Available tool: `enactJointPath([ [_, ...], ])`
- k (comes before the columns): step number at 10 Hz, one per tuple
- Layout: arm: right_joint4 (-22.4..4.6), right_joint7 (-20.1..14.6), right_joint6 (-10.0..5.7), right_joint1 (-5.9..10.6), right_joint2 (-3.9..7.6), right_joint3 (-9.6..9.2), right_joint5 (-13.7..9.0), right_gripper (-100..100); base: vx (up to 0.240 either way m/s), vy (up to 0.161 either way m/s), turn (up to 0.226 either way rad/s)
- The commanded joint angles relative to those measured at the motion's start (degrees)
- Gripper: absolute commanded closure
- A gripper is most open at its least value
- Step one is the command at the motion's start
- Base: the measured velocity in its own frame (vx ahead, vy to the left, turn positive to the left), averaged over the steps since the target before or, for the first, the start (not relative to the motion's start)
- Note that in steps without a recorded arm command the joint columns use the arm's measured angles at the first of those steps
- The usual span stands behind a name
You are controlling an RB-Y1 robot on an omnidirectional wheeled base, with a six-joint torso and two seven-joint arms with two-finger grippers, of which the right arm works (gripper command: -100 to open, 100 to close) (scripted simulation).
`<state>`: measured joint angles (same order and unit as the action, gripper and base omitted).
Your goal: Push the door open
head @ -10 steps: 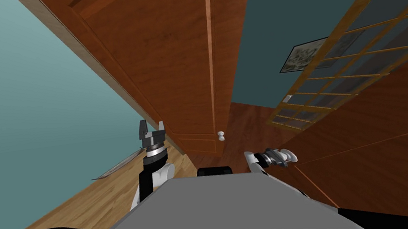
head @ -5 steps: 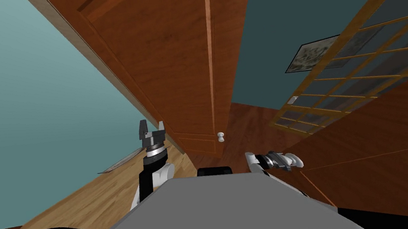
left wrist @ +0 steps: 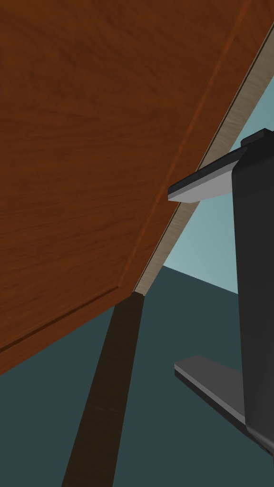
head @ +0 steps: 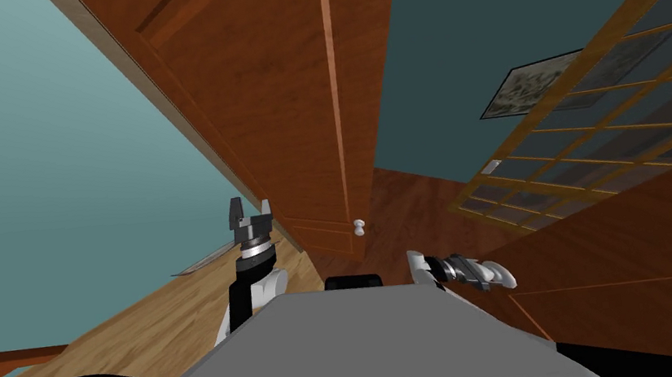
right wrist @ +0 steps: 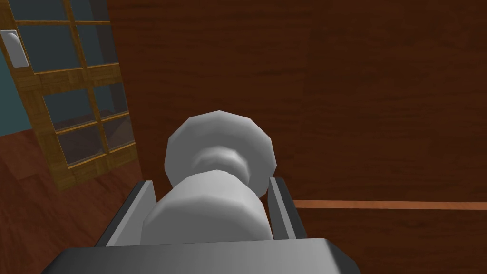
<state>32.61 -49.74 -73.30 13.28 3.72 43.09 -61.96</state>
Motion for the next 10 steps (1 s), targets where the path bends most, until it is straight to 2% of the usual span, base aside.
enactJointPath([
  [1, -1.6, -1.0, -1.16, 0.01, 0.98, 0.49, -0.2, 100, 0.001, -0.043, 0.005],
  [2, -1.7, -0.7, -2.08, 0.12, 0.94, 1.97, -1.0, 100, 0.018, -0.079, 0.121],
  [3, -1.8, -0.5, -2.49, 0.17, 0.90, 2.64, -1.4, 100, 0.017, -0.101, 0.127],
  [9, -2.4, 0.8, -6.16, 0.64, 0.22, 8.56, -4.8, 100, 0.014, -0.168, 0.112],
  [10, -2.7, 0.4, -5.78, 0.87, 0.26, 7.83, -4.4, 100, 0.006, -0.079, 0.016],
])
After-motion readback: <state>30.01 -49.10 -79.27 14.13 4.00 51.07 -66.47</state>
